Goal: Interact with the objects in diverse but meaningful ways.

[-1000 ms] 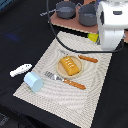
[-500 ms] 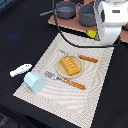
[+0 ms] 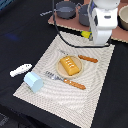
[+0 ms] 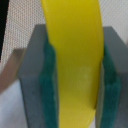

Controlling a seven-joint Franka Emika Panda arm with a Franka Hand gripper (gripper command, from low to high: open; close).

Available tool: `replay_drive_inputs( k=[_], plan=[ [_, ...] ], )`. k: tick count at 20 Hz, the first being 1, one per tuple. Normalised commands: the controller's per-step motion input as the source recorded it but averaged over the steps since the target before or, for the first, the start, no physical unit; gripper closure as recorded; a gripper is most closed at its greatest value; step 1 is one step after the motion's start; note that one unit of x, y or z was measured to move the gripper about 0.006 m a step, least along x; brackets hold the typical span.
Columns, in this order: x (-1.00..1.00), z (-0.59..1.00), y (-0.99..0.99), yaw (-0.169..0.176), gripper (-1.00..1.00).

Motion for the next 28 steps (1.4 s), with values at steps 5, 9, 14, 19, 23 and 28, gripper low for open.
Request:
replay_drive_inputs(
  k=[5, 9, 14, 19, 23, 28],
  plan=[
    [-0.77, -0.52, 0.45, 0.007, 1.0],
    [-0.34, 0.01, 0.22, 0.0, -1.0],
    [-0.13, 0.65, 0.05, 0.0, -1.0],
    [-0.41, 0.3, -0.02, 0.0, -1.0],
    [-0.63, 0.2, -0.19, 0.005, -1.0],
    [-0.75, 0.15, -0.52, 0.0, -1.0]
  ],
)
